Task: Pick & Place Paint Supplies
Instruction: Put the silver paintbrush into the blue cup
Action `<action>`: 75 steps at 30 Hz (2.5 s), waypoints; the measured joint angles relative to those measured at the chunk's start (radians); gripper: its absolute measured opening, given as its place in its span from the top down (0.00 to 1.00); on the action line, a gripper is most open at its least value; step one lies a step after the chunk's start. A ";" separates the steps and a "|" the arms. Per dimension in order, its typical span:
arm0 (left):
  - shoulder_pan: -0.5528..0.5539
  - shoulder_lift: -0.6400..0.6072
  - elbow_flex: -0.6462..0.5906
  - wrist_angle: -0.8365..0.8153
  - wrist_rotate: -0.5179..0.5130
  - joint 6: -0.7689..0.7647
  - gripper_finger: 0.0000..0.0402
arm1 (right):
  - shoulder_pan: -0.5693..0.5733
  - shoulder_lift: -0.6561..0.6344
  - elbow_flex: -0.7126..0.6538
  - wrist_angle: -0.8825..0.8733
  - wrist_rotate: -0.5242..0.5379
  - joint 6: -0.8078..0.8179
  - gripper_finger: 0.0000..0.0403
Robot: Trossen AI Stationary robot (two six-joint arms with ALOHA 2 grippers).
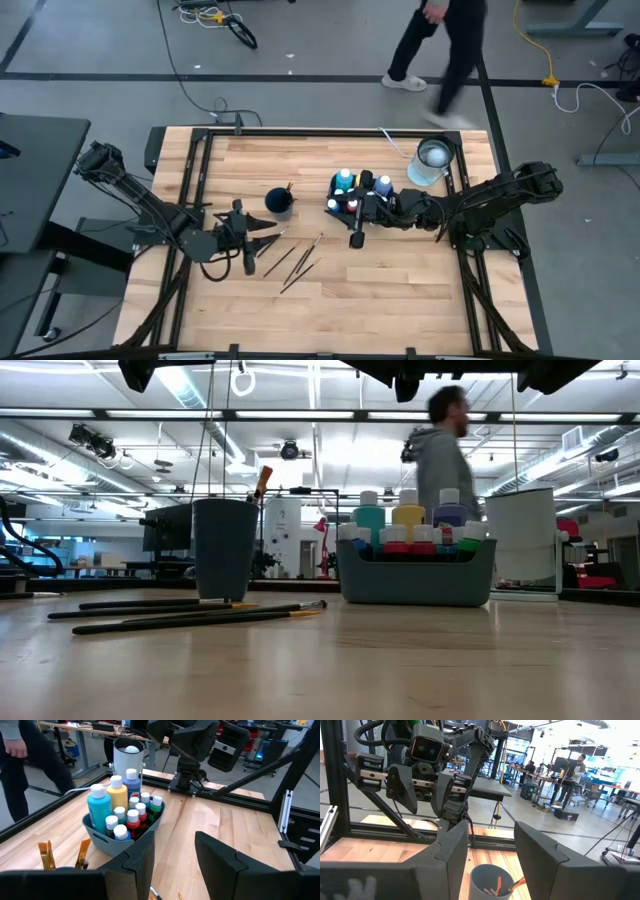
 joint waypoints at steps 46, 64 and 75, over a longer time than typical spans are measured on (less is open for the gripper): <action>0.051 0.000 -0.012 0.001 0.050 0.053 0.62 | -0.020 0.000 0.000 -0.015 0.000 0.000 0.59; 0.058 0.037 -0.012 -0.367 0.326 -0.354 0.62 | -0.020 0.000 0.000 -0.015 -0.001 0.008 0.59; 0.054 0.128 -0.012 -0.513 0.418 -0.627 0.62 | -0.019 0.000 0.000 -0.026 -0.003 0.021 0.59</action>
